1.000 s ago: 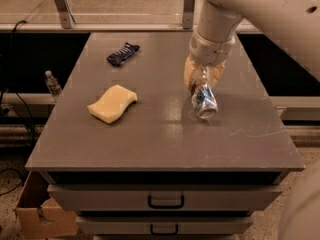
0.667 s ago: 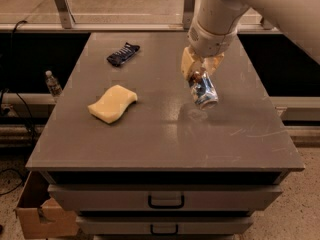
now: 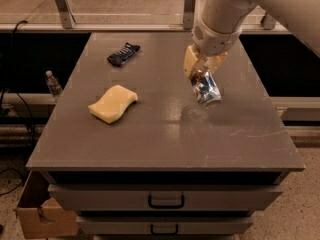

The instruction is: Place redbull can upright

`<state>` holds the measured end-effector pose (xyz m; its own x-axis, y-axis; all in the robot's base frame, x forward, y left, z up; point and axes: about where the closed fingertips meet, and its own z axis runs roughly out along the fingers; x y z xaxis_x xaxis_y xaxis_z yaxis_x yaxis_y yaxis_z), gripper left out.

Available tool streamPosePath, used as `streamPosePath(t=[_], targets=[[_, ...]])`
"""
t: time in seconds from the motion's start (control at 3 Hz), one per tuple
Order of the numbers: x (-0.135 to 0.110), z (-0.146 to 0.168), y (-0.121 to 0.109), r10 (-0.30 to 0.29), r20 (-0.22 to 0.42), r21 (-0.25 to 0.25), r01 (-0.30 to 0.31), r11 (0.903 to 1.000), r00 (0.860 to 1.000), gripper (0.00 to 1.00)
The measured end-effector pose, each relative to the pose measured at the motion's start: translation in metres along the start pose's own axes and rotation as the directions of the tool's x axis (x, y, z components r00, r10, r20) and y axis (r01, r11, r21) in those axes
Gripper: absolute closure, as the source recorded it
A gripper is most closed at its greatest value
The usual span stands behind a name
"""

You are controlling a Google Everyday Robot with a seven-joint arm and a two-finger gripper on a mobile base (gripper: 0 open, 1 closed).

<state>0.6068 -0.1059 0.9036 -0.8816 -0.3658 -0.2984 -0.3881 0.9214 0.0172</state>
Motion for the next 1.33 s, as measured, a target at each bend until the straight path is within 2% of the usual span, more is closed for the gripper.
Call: streamPosePath(t=[0.33, 0.67, 1.0, 1.33], targets=[[0.000, -0.012, -0.002, -0.082, 0.055, -0.042, 0.084, 0.9956, 0.995, 1.00], [0.002, -0.022, -0.001, -0.176, 0.153, -0.098, 0.192, 0.9765, 0.972, 1.00], [0.006, -0.028, -0.001, -0.239, 0.263, -0.154, 0.286, 0.9458, 0.934, 1.00], [0.008, -0.028, -0.004, -0.237, 0.387, -0.207, 0.334, 0.9195, 0.891, 1.00]])
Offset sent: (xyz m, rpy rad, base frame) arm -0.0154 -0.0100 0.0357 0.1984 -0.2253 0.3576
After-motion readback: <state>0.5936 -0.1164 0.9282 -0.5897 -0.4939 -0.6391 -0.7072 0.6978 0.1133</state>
